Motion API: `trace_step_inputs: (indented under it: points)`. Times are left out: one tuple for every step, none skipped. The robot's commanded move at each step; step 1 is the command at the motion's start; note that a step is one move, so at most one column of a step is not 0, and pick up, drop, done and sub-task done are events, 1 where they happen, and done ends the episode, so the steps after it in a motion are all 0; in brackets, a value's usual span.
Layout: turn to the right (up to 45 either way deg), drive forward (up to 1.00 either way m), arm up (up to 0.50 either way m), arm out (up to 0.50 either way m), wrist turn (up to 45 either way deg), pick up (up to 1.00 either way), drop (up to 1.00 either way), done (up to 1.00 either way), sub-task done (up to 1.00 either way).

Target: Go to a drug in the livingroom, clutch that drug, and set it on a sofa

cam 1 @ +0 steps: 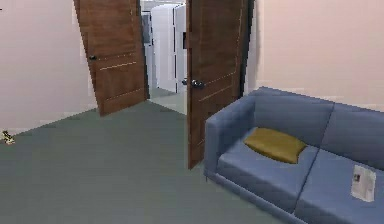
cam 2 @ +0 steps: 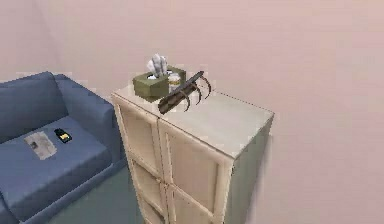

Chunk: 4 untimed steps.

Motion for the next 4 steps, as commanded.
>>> trace_step_inputs:
  points:
    - [45.0,0.00,0.00,0.00,0.0,0.00,0.00,0.00,0.00]
    - [6.0,0.00,0.00,0.00,0.0,0.00,0.00,0.00,0.00]
    - [0.0,0.80,0.00,0.00,0.0,0.00,0.00,0.00,0.00]
    - [12.0,0.00,0.00,0.00,0.0,0.00,0.00,0.00,0.00]
